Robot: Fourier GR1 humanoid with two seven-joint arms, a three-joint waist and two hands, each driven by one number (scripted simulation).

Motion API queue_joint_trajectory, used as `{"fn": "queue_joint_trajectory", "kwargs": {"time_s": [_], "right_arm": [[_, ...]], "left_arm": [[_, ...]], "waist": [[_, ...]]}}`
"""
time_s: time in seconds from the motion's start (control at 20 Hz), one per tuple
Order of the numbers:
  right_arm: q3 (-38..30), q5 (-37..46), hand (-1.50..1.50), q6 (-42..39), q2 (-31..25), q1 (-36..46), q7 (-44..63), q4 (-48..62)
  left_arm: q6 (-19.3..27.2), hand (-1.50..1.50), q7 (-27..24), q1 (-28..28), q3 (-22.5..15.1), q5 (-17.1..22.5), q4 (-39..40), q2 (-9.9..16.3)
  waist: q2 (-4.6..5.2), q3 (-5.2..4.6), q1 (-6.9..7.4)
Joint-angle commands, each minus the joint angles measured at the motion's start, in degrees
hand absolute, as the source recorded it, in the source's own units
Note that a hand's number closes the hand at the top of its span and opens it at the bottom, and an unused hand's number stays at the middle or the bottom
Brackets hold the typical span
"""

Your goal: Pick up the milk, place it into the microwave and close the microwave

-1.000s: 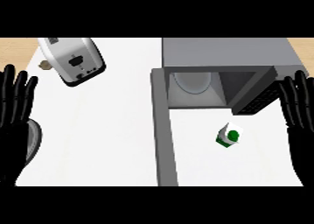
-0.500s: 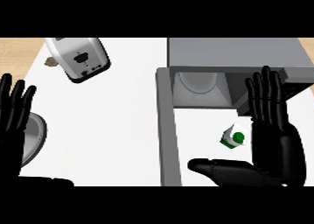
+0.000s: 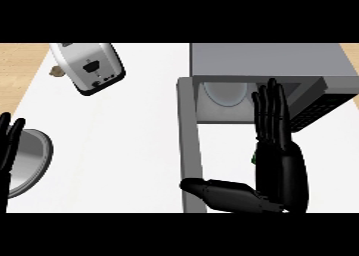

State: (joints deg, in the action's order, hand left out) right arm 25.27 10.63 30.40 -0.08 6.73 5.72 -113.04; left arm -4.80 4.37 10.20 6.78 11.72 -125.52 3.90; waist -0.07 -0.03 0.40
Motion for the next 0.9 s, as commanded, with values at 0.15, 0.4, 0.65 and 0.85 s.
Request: {"fn": "queue_joint_trajectory", "kwargs": {"time_s": [0.15, 0.4, 0.65, 0.85], "right_arm": [[2.65, 5.76, -1.50, 9.71, 0.08, -0.29, -0.13, 4.58], [-2.72, 3.90, -1.50, 7.11, 0.07, -2.45, -0.65, 4.90], [-7.25, -0.62, -1.50, 5.62, 0.06, -3.85, -5.01, 8.68], [-8.26, -4.07, -1.50, 5.61, 0.07, -6.02, -10.54, 12.38]], "left_arm": [[-5.57, -1.50, -4.73, 9.26, 1.97, 3.18, -1.67, -0.65], [-5.36, -1.50, -2.48, 10.30, 2.95, 3.57, -6.18, -1.39], [-7.00, -1.50, -1.08, 13.36, 2.10, 4.41, -8.73, -2.71], [-11.03, -1.50, -8.02, 13.50, 5.11, 4.52, -1.73, -3.01]], "waist": [[-0.01, 0.00, 0.12], [0.00, 0.03, -0.06], [0.03, 0.05, 0.02], [0.04, 0.03, -0.08]]}}
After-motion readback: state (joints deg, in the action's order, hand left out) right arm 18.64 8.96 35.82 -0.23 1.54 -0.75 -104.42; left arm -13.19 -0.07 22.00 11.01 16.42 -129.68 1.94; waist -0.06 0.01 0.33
